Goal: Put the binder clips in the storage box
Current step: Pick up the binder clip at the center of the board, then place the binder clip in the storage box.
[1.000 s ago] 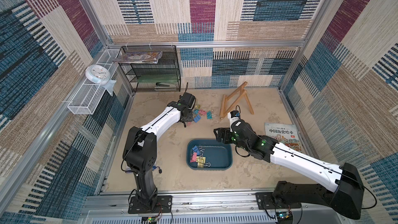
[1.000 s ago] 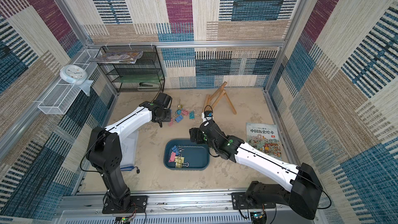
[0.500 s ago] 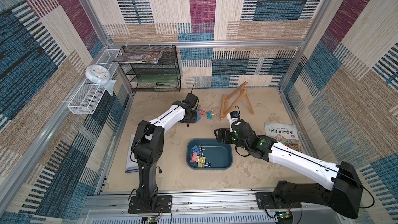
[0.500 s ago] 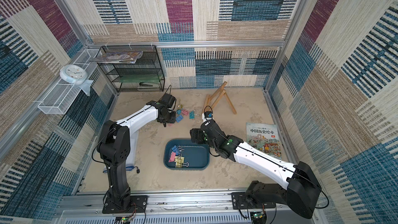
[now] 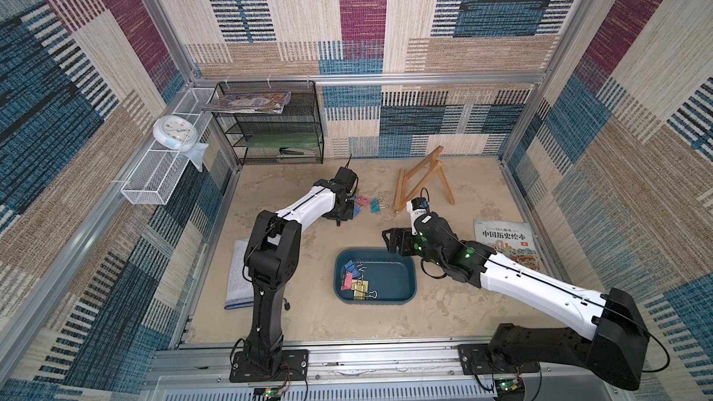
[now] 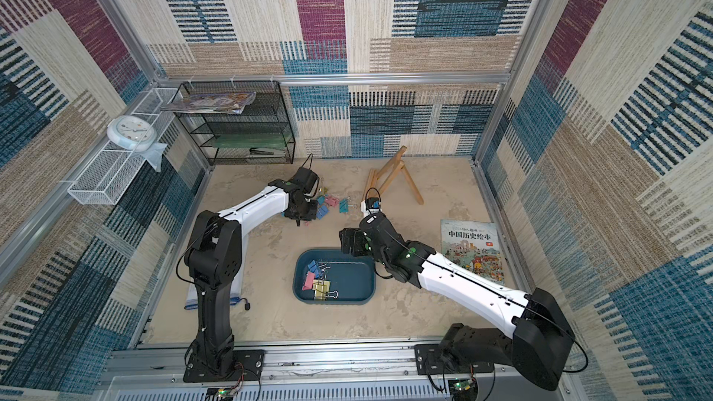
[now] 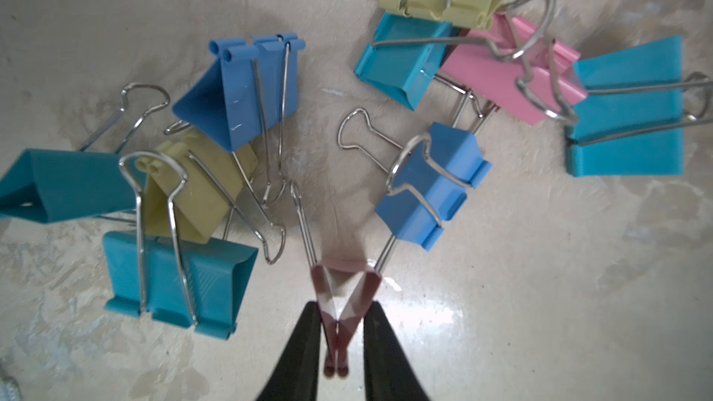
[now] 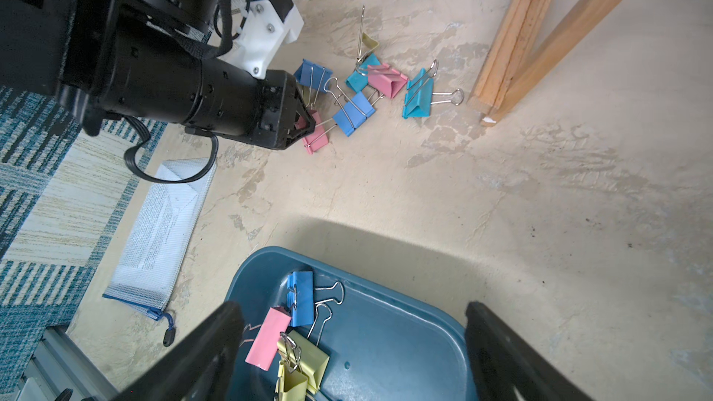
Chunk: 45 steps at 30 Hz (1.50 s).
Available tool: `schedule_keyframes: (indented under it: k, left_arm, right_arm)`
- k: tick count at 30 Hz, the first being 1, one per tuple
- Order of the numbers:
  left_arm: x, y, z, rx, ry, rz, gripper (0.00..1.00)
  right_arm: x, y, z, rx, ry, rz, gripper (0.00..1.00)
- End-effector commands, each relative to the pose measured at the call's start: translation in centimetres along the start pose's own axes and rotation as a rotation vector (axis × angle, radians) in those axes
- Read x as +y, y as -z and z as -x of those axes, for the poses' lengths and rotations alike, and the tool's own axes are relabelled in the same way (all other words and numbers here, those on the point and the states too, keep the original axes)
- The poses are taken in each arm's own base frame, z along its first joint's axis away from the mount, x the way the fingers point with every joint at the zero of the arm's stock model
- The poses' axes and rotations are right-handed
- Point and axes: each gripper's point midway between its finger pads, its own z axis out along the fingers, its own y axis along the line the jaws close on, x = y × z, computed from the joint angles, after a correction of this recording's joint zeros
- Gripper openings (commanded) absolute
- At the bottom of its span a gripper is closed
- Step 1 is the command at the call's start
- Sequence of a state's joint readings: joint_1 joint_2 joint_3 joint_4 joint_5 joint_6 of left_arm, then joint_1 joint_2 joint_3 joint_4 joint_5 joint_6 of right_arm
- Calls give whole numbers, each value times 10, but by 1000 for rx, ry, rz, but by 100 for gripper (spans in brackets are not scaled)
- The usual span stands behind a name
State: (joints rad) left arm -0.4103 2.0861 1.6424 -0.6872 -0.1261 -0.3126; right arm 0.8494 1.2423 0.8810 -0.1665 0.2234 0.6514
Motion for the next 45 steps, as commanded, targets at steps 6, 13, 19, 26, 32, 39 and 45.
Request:
schedule_keyframes:
  k: [6,13,19,26,32,39,45]
  left_arm:
    - [-5,6,-13,36,34,-45,12]
    - [-7,33,-23,25,81,-97,10]
    - [-5,70,-28,6,103,-132,10]
    - [-1,122,-36,-73,132,-195,9]
    - [-44,181,-72,-112,139,-438,9]
    - [-108,210,-154,-26,-31,-674,9]
    - [-120,174,-211,88,-128,-644,9]
  right_arm:
    - [3,-1,1,1,-13,16,94]
    - [2,6,1,-8,-43,24,94]
    - [3,13,2,-18,-79,51,94]
    - [5,16,-3,-16,-119,90,94]
    - [0,15,-9,7,-114,91,95]
    - [-15,22,-5,-15,-127,67,95]
    - [-28,30,-5,-36,-155,48,96]
